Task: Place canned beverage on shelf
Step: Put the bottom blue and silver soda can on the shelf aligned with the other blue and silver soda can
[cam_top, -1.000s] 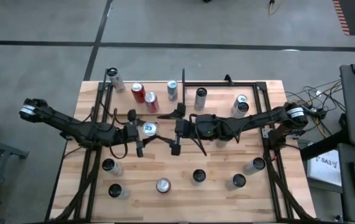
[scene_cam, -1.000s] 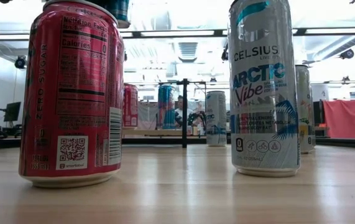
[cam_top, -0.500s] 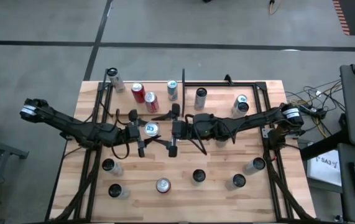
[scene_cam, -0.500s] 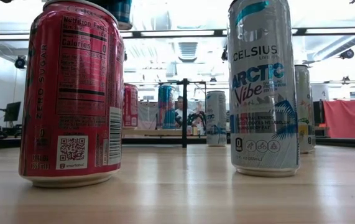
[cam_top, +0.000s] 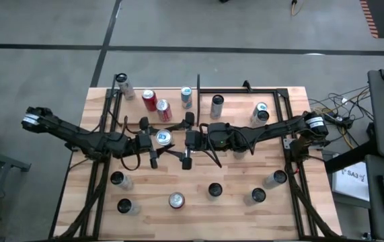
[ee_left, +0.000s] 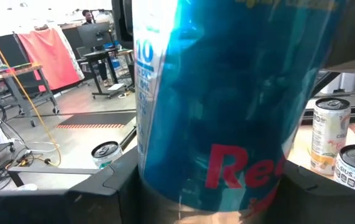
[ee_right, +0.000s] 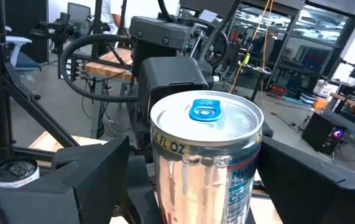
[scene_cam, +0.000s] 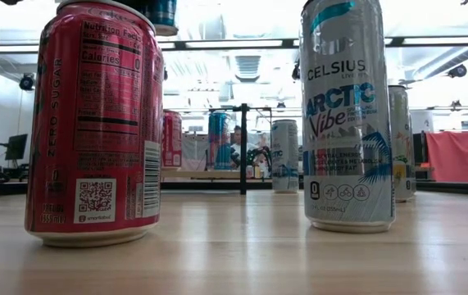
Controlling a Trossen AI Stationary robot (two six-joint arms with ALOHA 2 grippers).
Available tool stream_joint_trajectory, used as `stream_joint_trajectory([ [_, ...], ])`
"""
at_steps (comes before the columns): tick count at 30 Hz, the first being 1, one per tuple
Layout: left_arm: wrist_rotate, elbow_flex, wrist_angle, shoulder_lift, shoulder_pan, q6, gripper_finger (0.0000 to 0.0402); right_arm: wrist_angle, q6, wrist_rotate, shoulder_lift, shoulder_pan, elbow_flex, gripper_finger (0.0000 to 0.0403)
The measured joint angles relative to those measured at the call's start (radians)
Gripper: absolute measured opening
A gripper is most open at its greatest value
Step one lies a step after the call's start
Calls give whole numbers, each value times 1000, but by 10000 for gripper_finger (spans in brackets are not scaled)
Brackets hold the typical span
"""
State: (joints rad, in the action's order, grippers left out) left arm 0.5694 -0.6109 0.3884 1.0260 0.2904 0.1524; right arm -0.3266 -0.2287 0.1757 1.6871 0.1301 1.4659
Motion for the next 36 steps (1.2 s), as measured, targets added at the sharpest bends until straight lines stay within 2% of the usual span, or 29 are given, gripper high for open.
stream_joint_trajectory([
  [11, -3, 0, 41, 38, -5, 14, 219, -1, 0, -2, 0, -6, 1, 320],
  [19, -3, 0, 43, 39, -4, 8, 224, -3, 21, 3, 0, -12, 1, 219],
  [23, 19, 0, 47, 39, -4, -3, 241, -3, 35, 3, -2, -19, 1, 219],
  [27, 145, -23, 23, 39, -5, -45, 277, -7, 59, 20, -10, -33, 1, 219],
  [36, 169, -95, -134, 19, -5, 98, 329, 19, 164, 0, -31, -107, 0, 219],
])
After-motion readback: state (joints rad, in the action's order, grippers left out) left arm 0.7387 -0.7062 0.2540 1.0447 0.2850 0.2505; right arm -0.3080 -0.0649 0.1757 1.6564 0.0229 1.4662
